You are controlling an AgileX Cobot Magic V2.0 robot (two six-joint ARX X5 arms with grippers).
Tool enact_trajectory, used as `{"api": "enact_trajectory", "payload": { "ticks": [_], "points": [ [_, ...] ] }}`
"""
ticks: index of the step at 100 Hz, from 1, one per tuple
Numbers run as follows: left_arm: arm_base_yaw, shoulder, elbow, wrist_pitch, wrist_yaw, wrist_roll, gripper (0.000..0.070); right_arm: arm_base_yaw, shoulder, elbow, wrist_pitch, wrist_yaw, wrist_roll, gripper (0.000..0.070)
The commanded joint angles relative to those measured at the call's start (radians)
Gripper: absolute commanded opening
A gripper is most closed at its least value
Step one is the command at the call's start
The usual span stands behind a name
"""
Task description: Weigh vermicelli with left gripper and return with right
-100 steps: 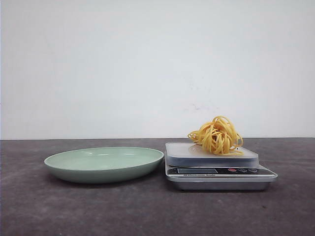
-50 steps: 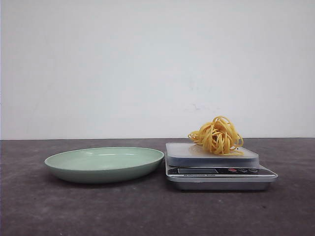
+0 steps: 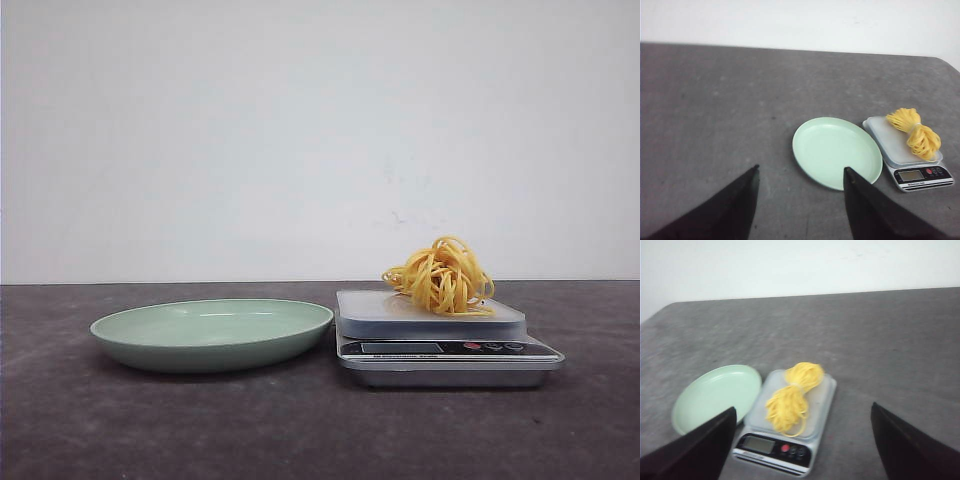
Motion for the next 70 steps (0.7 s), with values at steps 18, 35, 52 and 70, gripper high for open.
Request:
{"api": "enact_trajectory", "payload": {
  "ticks": [18,35,52,70],
  "points": [
    [-0.004,-0.016,0.003,-0.029,-0.024,-0.034,0.0310,0.021,0.114,0.020,0.034,-0.027,0.031,0.0537],
    [-0.004,-0.015,0.003,-0.027,-0.025,-0.035,0.0310,0.072,0.230,0.034,0.081,-0.026,0.045,0.0534],
    [-0.004,-0.015,0.003,-0.028,-0.024,-0.032,0.0310,0.184,0.380,0.064,0.134,0.045,0.048,0.0530],
    [-0.004,-0.015,0.003,-0.029,-0.024,-0.033,0.0310,0.339,0.555,0.141,0.161,0.175,0.057,0.0528]
  ]
}}
